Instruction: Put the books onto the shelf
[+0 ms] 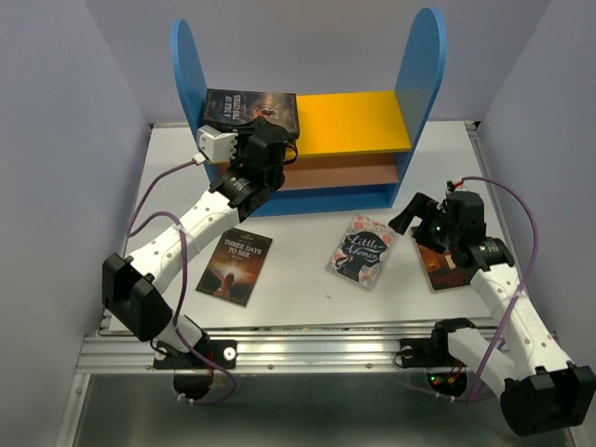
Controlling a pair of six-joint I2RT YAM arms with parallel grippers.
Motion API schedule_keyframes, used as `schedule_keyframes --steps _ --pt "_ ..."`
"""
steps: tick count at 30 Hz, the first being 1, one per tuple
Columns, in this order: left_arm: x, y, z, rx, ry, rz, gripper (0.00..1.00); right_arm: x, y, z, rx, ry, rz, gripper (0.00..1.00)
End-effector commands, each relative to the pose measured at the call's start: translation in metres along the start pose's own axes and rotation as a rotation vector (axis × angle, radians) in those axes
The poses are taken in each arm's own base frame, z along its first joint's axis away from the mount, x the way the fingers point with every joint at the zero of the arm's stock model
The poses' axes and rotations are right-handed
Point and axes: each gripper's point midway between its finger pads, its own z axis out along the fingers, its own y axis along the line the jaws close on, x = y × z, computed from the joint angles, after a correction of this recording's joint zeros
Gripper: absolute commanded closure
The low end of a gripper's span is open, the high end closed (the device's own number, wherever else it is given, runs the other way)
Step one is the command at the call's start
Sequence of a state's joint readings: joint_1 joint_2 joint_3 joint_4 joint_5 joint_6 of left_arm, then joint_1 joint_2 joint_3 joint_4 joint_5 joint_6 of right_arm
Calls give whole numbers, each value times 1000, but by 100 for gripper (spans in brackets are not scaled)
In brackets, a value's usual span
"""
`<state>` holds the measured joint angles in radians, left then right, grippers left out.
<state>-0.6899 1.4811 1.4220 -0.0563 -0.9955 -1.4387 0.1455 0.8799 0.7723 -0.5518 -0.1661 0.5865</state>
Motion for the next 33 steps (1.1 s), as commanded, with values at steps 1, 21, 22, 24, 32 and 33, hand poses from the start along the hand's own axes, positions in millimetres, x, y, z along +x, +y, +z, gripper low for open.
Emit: schedule_keyframes --steps 1,21,22,24,32,33 --pt "-23 -39 -4 38 -23 -166 75 -27 22 -7 -67 -74 -40 0" --pt "-9 -1 -30 -34 183 -4 1 -44 80 -26 -318 -54 -189 0" --pt "-13 -7 -34 -11 196 -10 1 -49 85 -28 -330 -66 -201 0" --pt "-9 4 -39 -6 232 55 1 -44 98 -28 -367 -52 -231 0" --pt "-13 -1 -71 141 390 319 1 -27 162 -9 -367 -43 -422 0" --pt "-11 -3 -76 168 421 342 1 -36 170 -4 -352 -61 -431 0"
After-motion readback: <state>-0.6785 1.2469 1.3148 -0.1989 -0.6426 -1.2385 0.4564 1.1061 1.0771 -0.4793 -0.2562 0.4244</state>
